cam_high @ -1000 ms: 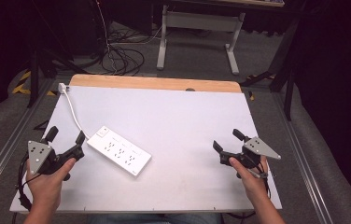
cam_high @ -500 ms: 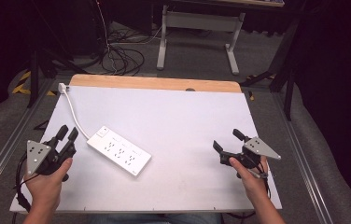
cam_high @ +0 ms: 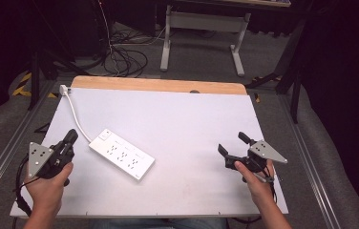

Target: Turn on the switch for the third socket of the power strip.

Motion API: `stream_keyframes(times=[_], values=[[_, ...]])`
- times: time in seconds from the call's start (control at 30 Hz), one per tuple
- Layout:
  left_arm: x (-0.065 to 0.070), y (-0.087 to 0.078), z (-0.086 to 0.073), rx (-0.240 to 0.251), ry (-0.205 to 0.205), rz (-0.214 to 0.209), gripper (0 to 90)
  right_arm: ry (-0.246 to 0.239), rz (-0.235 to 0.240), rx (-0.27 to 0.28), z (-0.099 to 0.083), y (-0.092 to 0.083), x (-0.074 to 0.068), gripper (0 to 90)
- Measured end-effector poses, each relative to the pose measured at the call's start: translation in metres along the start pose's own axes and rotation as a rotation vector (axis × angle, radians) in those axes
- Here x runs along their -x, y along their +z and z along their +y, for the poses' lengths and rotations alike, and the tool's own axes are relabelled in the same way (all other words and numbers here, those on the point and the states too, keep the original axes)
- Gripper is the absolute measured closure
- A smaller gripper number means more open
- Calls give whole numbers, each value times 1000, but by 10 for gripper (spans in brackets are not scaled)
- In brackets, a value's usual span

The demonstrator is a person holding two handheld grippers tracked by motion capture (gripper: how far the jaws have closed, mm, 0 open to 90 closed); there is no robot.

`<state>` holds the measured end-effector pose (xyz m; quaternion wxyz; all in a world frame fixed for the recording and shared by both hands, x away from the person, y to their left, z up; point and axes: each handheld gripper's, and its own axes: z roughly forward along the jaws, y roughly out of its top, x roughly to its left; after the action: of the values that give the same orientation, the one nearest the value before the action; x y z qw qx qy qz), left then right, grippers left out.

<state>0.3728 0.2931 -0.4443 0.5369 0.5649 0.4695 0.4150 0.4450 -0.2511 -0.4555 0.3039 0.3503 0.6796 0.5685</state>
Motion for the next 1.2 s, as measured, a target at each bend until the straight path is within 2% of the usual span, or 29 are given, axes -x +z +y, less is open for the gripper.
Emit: stream_keyframes(times=[0.23, 0.77, 1.2], values=[[1, 1, 3, -21, 8, -29, 898, 1, 0, -1, 0, 0, 0, 81], [8, 8, 5, -33, 20, -59, 898, 3, -1, -3, -1, 0, 0, 85], [20, 18, 7, -51, 49, -133, 898, -5, 0, -5, -1, 0, 0, 91]])
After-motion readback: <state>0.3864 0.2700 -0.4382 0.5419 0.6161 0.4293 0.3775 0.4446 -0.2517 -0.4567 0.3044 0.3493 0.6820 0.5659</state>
